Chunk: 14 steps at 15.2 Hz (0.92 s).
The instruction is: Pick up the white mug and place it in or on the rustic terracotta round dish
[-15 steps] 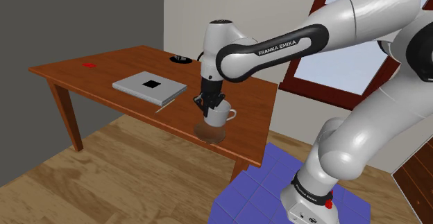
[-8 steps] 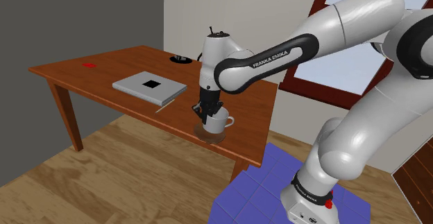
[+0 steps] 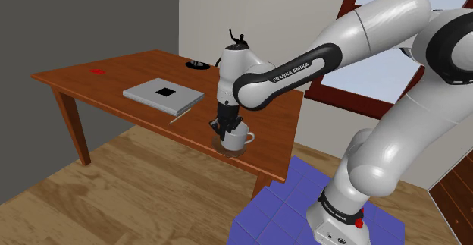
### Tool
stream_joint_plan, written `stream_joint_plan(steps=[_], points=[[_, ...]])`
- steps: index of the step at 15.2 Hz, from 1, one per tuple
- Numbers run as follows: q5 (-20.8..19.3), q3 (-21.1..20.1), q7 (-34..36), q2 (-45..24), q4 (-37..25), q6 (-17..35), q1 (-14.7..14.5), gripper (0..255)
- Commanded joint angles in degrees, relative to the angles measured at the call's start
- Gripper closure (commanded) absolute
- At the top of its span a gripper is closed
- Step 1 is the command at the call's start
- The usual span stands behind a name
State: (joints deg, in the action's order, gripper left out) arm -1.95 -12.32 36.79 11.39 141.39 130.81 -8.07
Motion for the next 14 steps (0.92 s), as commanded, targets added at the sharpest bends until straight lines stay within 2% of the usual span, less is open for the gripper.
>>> stream_joint_plan(steps=[1,4,5,10,14], points=[[0.00,-0.01,0.01,-0.01,0.00,0.03,0.00,255],[0.00,-0.01,0.01,-0.01,0.00,0.03,0.00,255],[0.00,-0.01,0.01,-0.01,0.00,0.03,0.00,0],[-0.01,-0.01,0.01,-0.01,0.01,0.04,0.00,0],[1.12,0.22,-0.81,4.05,-3.91,-7.85,-0.41,0]])
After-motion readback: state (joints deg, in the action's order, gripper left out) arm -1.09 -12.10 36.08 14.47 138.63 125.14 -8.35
